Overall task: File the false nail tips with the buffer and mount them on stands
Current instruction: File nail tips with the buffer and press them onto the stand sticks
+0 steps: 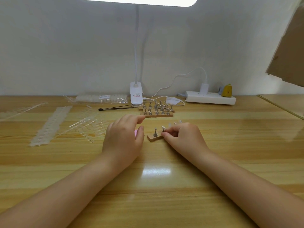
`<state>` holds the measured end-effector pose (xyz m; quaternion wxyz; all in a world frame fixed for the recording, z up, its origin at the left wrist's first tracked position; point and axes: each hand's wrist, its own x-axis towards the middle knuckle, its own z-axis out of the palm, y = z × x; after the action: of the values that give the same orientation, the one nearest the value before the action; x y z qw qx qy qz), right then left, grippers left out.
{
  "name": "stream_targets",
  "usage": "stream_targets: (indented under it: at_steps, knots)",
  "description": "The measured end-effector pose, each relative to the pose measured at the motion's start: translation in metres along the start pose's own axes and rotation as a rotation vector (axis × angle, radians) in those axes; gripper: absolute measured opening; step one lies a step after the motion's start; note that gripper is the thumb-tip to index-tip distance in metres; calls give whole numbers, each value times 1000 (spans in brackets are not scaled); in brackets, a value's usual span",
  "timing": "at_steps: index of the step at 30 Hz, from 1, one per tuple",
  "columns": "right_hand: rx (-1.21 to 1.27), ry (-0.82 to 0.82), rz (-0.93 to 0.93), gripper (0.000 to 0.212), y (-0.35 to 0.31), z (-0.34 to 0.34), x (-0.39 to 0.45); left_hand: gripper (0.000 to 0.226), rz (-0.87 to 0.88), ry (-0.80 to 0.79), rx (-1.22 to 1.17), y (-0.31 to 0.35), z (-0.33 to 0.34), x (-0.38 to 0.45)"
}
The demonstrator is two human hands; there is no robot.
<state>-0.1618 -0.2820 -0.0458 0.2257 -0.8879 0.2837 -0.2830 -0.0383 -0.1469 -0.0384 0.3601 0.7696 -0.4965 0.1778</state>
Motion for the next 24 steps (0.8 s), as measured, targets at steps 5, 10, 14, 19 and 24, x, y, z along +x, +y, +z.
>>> stream_targets:
  at_steps: [5,10,14,19,24]
  knots:
    - [-28,48,-52,10,-1,-3,-5,32,-211,-267,744,-29,-19,23]
    - [-197,-7,-106,15,-6,-3,-8,51,-311,-449,821,-44,-20,29]
    - [-196,-70,-161,17,-8,-4,-9,46,-292,-459,784,-49,-17,29]
    - [-165,-56,-183,16,-9,-3,-10,28,-220,-347,686,-53,-15,26]
    - [-142,-19,-178,13,-9,-5,-12,29,-88,-291,805,-58,-10,25]
